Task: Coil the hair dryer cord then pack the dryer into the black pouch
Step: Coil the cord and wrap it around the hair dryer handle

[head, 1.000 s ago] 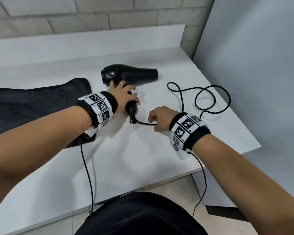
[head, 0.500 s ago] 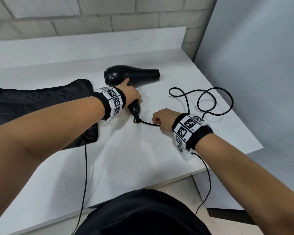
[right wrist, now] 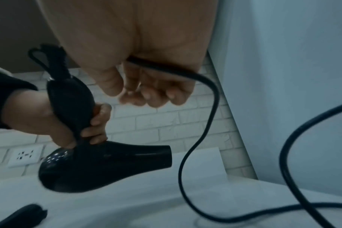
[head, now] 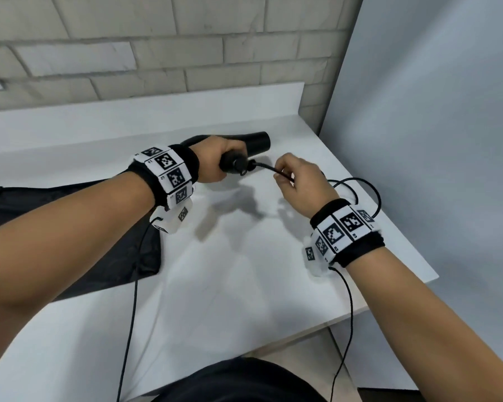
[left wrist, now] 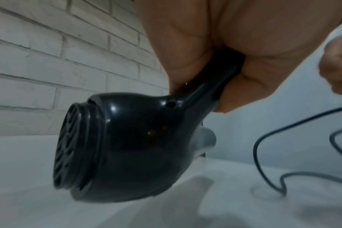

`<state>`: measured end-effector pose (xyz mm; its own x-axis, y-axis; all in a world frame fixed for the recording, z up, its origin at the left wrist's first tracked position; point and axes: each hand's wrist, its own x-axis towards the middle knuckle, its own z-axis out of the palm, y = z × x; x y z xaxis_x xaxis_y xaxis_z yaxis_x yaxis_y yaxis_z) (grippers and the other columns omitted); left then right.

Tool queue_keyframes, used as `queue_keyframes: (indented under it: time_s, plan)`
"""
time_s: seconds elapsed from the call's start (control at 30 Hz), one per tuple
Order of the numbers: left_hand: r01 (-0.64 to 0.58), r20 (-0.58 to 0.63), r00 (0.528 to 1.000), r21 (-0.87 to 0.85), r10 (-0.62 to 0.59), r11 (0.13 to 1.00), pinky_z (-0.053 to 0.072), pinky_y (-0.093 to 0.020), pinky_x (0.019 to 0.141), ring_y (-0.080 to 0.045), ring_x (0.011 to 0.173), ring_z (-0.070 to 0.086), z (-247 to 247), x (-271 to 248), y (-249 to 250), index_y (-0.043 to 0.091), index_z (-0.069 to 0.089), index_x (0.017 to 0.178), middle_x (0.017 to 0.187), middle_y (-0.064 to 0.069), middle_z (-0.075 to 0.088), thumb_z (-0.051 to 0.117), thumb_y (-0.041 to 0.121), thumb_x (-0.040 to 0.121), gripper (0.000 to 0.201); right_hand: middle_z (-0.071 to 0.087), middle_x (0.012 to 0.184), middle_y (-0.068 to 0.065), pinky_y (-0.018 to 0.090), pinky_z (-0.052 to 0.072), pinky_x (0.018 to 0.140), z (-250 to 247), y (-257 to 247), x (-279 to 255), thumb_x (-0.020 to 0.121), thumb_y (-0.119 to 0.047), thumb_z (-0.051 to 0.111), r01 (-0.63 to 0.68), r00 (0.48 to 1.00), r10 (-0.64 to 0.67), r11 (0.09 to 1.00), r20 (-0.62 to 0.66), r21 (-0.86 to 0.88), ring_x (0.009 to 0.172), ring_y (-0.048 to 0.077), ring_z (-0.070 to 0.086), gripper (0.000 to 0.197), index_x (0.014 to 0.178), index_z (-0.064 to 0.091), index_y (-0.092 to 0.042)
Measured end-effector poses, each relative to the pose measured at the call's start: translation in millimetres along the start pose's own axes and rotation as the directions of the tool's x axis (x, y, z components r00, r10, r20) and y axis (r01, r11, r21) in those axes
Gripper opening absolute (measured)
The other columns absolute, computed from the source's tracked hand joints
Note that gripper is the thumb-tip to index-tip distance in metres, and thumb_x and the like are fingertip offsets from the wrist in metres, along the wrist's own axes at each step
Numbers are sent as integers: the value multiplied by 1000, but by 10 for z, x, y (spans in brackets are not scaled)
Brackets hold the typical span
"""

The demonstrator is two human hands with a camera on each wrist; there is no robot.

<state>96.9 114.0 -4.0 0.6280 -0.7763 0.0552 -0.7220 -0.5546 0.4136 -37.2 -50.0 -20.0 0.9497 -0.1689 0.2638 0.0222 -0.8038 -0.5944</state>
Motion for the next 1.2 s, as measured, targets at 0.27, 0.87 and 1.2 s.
queue_keyframes:
  time_s: [0.27, 0.87, 1.2]
  plan:
    - [30, 19, 1000, -555, -24, 831, 46, -34, 71, -23, 71, 54, -237, 2, 159, 13, 52, 67, 65, 1, 58, 55, -1, 44, 28, 40, 110, 9, 32, 32, 88, -97, -9, 131, 66, -22, 68, 231, 655, -405, 911, -639, -340, 94, 24, 37, 50, 108, 40, -18]
    - [108, 164, 984, -864, 72, 493, 50, -21, 63, -12, 61, 57, -230, -83, 332, 9, 49, 78, 61, 6, 59, 50, -17, 50, 38, 49, 128, 8, 39, 28, 107, 272, -42, 338, 72, -8, 62, 263, 938, -87, 812, 337, -521, 120, 28, 43, 72, 135, 30, -15]
    - [76, 30, 996, -730, -79, 679, 55, -23, 65, -9, 60, 64, -806, 71, 587, 10, 62, 72, 56, 4, 66, 59, 18, 89, 19, 53, 123, 6, 39, 31, 103, 318, 74, 360, 69, -6, 64, 274, 916, -54, 810, 398, -519, 114, 28, 46, 71, 131, 33, -18]
